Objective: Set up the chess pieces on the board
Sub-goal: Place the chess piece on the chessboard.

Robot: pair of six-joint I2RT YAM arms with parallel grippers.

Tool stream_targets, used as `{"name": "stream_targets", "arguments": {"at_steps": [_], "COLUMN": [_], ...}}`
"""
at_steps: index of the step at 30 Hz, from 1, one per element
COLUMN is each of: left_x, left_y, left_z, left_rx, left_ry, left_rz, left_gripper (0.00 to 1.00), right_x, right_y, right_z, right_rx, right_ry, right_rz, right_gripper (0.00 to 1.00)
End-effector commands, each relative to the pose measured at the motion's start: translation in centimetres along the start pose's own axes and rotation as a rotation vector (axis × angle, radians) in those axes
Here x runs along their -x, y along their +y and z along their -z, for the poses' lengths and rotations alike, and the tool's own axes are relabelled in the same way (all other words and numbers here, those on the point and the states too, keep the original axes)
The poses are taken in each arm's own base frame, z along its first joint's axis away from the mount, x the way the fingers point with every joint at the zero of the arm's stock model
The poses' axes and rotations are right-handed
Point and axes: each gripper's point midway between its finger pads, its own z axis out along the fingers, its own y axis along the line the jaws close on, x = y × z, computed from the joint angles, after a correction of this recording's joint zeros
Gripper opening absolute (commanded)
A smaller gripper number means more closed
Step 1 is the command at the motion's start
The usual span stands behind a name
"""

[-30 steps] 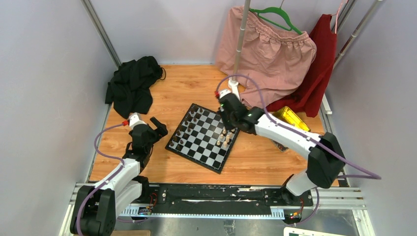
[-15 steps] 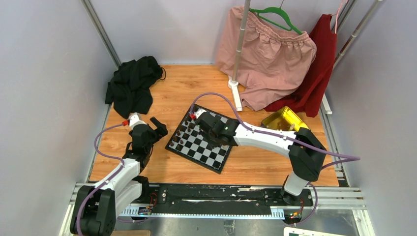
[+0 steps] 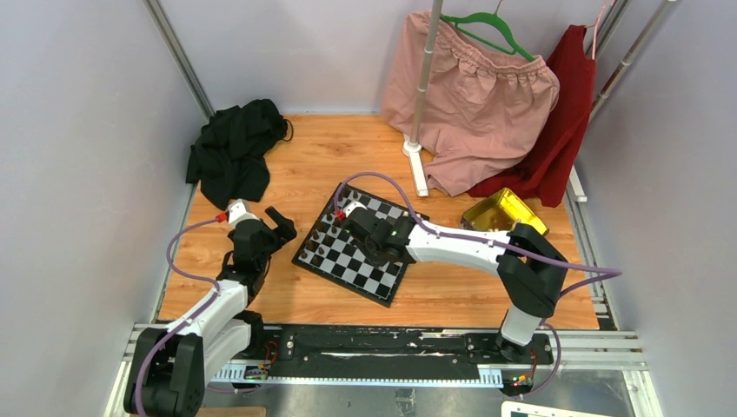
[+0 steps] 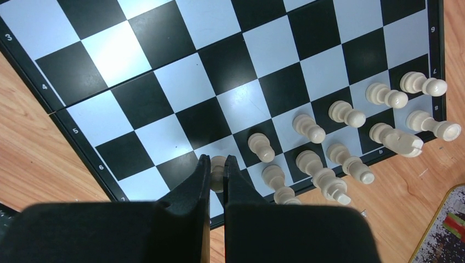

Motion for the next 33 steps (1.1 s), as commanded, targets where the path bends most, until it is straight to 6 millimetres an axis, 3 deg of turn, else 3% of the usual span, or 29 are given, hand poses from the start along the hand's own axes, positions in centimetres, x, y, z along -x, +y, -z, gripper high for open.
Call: {"name": "stream_targets", "arguments": {"at_steps": [1, 18, 21, 25, 33], "left_x": [0.7, 0.7, 0.7, 0.5, 0.6], "left_y": [-0.2, -0.2, -0.2, -0.2, -0.3], "left_z": [0.0, -0.1, -0.1, -0.1, -0.1], "left_rx": [-0.008, -0.01, -0.011, -0.009, -0.01], "left_ry": [-0.03, -0.029, -0.031, -0.025, -0.027], "left_rz": [-0.012, -0.015, -0.014, -0.018, -0.02], "left_gripper": [1.0, 1.0, 1.0, 1.0, 1.0], "right_x": [-0.9, -2.1, -2.1, -1.7, -0.2], "right_y": [-0.1, 0.2, 0.5, 0.5, 0.5], "right_z": [-0.8, -1.9, -1.9, -1.5, -0.1], "right_rx": [-0.035, -0.024, -0.008, -0.004, 0.0], "right_ry": [0.014, 0.024, 0.024, 0.01, -0.021], "right_rz": [0.008, 0.001, -0.001, -0.001, 0.008], "right_gripper": [0.0, 0.0, 0.08, 0.29, 0.33]}}
